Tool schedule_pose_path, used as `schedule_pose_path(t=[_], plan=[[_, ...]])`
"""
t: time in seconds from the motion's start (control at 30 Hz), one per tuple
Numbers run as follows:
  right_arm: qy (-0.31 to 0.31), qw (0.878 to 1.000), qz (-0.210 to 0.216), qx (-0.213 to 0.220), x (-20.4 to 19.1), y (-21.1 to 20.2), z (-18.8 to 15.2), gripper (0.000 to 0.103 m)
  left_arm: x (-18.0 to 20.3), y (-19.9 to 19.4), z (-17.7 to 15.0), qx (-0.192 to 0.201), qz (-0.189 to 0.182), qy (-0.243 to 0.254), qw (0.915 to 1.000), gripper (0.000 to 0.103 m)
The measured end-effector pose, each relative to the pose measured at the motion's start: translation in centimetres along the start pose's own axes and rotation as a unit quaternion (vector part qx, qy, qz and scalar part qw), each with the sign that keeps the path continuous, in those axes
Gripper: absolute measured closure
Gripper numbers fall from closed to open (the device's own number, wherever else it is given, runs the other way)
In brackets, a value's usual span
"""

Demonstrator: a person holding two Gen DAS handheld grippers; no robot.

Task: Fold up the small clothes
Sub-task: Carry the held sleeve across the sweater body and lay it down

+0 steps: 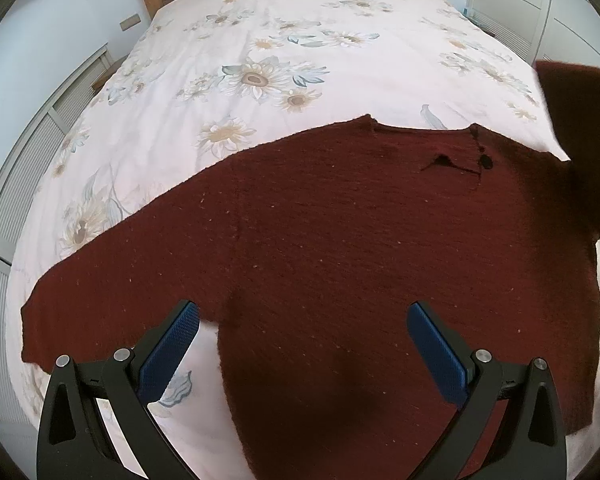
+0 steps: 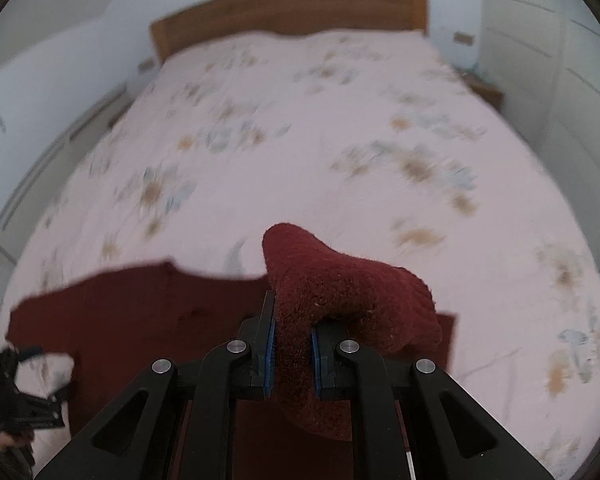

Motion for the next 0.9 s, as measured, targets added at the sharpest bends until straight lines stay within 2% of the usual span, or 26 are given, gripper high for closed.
schedule_pose_path(t=[0.13,0.23,0.37,0.5,0.63,0.7,0.73,0.83,0.9], plan=[[-0.027,0.998,0.001,-0.064,-3.3,5.7,-4.7,0.090,-0.7,0.8,-0.5,-0.007,-0.001,-0.009,0.9999,0.001],[-0.025,0.994,0.012,-0.102,-4.5,8.5,-8.2,0.089,-0.8,1.4,-1.2,-0.015,-0.003,-0.007,0.9999,0.001],[-0.022,0.992,0.013,-0.127,-5.4,10.3,-10.9,0.089,-1.1,2.1,-1.8,-0.024,0.005,-0.005,0.9997,0.001],[-0.007,0.990,0.015,-0.140,-5.2,11.3,-12.0,0.086,-1.3,2.6,-2.2,-0.028,0.008,-0.013,0.9995,0.001],[-0.016,0.990,-0.005,-0.141,-4.9,10.7,-12.0,0.069,-1.2,2.6,-2.3,-0.030,0.002,-0.016,0.9994,0.001],[-0.022,0.990,-0.014,-0.140,-4.7,10.2,-11.7,0.040,-1.1,2.5,-2.2,-0.028,0.001,-0.012,0.9995,0.001],[-0.024,0.990,-0.015,-0.138,-4.6,9.8,-11.5,0.033,-1.1,2.5,-2.2,-0.027,0.000,-0.011,0.9996,0.001],[-0.034,0.990,-0.027,-0.132,-3.7,8.4,-11.3,0.024,-1.0,2.5,-2.2,-0.029,-0.002,-0.007,0.9995,0.001],[-0.043,0.990,-0.034,-0.128,-3.1,7.6,-11.3,0.024,-0.9,2.5,-2.1,-0.031,-0.003,-0.005,0.9995,0.001]])
Point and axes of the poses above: each gripper's, at about its wrist camera, not at the fingertips, and y roughly the way its jaws point, x to its right, z to its top, the point moved 7 cm from there along y, roughly the way its jaws point, and after that the axes turned 6 degrees about -z, right-handed, at the moved point
